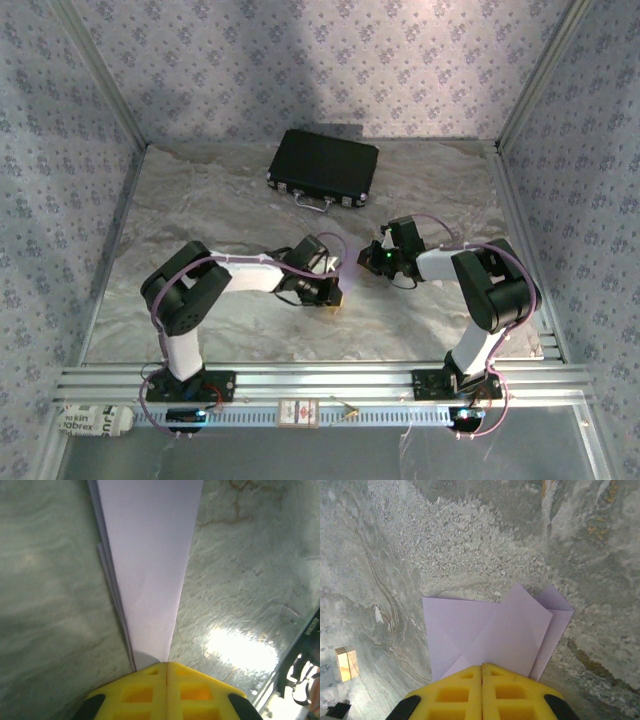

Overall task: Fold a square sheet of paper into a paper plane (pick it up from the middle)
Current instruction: Fold the wing for the fifth time at the center of the table.

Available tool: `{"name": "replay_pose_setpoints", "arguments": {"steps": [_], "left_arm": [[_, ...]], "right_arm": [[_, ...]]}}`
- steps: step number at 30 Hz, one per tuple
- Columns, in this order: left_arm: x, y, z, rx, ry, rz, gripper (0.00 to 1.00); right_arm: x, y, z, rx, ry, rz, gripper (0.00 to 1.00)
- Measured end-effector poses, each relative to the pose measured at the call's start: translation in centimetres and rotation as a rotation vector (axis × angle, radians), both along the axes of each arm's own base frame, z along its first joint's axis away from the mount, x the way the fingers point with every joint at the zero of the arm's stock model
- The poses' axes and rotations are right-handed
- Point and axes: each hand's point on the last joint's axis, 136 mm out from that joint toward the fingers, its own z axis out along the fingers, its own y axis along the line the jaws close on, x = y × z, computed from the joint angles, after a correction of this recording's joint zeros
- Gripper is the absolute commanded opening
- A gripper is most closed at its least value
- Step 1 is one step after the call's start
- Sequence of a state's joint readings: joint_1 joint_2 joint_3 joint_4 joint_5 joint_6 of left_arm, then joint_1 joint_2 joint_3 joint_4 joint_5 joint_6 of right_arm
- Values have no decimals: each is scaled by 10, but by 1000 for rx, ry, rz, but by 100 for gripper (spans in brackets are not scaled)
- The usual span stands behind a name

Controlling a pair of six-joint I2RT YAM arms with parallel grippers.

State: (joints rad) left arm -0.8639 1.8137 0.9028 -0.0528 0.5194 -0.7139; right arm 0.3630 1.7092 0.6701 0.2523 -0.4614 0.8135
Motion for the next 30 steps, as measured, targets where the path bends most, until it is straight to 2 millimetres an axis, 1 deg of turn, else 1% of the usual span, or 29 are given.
{"name": "replay_pose_setpoints", "arguments": {"steps": [6, 9, 11, 14, 17, 19, 21, 23, 26, 30], "left_arm": [[-18, 20, 2, 59, -10, -6, 3], [-16, 25, 14, 55, -38, 9, 4], [-7, 25, 26, 28, -65, 33, 8], [16, 30, 37, -17, -76, 110, 10], [38, 40, 38, -44, -49, 187, 14], [48, 45, 36, -52, -35, 220, 20], [47, 43, 32, -54, -11, 218, 22], [46, 37, 27, -59, 19, 202, 23], [52, 27, 22, -64, 45, 183, 23], [59, 17, 23, -76, 49, 167, 25]], "right_arm": [[-1, 1, 1, 3, -8, 17, 10], [-2, 2, 3, 0, -18, 34, 12], [-5, 0, 7, -10, -17, 40, 15], [-8, -4, 24, -24, -47, 37, 19], [-12, -9, 44, -24, -103, 27, 20], [-20, -14, 49, -27, -117, 21, 20], [-30, -18, 43, -37, -99, 18, 20], [-40, -22, 34, -48, -67, 19, 20], [-54, -25, 22, -62, -23, 23, 20], [-60, -21, 21, -61, -14, 36, 20]]}}
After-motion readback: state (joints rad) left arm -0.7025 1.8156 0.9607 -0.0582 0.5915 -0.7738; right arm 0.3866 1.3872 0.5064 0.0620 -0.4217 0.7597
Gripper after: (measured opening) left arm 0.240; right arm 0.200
